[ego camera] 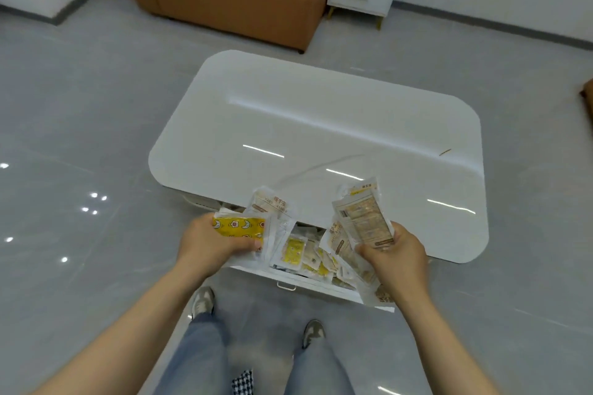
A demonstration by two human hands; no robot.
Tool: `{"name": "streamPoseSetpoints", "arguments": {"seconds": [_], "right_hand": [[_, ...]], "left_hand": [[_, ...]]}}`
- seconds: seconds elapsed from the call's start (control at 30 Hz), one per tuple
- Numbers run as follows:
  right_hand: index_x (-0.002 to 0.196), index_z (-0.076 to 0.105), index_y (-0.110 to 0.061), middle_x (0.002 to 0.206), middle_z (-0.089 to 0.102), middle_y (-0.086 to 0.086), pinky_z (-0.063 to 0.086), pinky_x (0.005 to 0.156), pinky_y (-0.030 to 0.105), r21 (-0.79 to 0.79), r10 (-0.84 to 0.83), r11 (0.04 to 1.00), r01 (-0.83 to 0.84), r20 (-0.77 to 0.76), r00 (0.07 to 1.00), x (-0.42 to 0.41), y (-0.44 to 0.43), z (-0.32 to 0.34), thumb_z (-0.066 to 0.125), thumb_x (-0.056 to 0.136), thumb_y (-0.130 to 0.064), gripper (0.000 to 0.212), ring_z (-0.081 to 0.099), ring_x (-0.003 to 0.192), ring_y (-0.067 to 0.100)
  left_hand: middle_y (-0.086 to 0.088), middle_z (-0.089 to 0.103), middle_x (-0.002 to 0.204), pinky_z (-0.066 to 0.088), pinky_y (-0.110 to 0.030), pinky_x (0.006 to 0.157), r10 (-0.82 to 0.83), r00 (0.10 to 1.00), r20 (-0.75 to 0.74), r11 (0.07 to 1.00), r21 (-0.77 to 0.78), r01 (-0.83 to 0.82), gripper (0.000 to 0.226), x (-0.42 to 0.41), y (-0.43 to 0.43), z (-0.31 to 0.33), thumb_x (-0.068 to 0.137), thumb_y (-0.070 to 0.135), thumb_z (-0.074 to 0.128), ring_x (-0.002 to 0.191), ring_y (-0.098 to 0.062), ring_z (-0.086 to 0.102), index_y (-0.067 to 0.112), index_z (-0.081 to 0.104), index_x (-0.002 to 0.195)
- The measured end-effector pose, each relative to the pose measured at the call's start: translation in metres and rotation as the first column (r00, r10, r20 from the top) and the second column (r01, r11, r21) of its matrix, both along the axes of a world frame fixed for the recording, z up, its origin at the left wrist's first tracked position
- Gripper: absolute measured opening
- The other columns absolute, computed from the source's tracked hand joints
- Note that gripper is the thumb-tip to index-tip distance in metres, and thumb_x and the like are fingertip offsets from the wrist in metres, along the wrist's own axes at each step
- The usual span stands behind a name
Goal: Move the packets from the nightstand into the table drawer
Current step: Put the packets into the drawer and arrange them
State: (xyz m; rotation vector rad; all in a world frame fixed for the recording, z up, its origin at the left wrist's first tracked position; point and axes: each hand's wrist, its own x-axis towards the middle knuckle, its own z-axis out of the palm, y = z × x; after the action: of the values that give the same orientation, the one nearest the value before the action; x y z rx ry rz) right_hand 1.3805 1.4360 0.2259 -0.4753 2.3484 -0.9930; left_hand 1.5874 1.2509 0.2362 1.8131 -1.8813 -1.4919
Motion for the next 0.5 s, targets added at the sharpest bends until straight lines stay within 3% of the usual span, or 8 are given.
{"name": "streamPoseSetpoints", "arguments": {"seconds": [0.23,0.37,0.5], "right_hand": [[0.079,0.065,-0.026,0.071,0.069,-0.01,0.056,0.061,0.036,0.05,-0.078,0.996,0.078,0.005,0.997,0.052,-0.055,-0.055,0.076,0.068,-0.015,0.019,0.066,0.069,0.009],[0.08,0.062,-0.031,0.07,0.066,-0.013,0.055,0.06,0.037,0.116,-0.033,0.993,0.037,-0.031,0.999,0.083,-0.081,-0.099,0.075,0.069,-0.019,0.02,0.063,0.068,0.01],[0.08,0.063,-0.023,0.072,0.068,-0.006,0.054,0.059,0.037,0.204,0.038,0.979,-0.023,-0.071,0.997,0.101,-0.1,-0.157,0.072,0.069,-0.02,0.015,0.063,0.068,0.016]], "left_hand": [[0.001,0.072,0.075,0.055,-0.037,0.076,-0.159,0.986,0.057,0.987,0.023,0.158,0.03,0.026,-0.084,-0.047,0.052,0.015,0.092,0.076,-0.019,0.068,0.022,0.067,0.069],[0.006,0.069,0.074,0.053,-0.033,0.072,-0.254,0.96,0.114,0.967,0.036,0.251,0.03,0.048,-0.118,-0.101,0.054,0.02,0.091,0.075,-0.014,0.066,0.023,0.066,0.071],[0.002,0.07,0.078,0.052,-0.032,0.068,-0.279,0.942,0.189,0.96,0.059,0.272,0.033,0.068,-0.137,-0.174,0.053,0.024,0.09,0.076,-0.015,0.065,0.021,0.069,0.078]]}}
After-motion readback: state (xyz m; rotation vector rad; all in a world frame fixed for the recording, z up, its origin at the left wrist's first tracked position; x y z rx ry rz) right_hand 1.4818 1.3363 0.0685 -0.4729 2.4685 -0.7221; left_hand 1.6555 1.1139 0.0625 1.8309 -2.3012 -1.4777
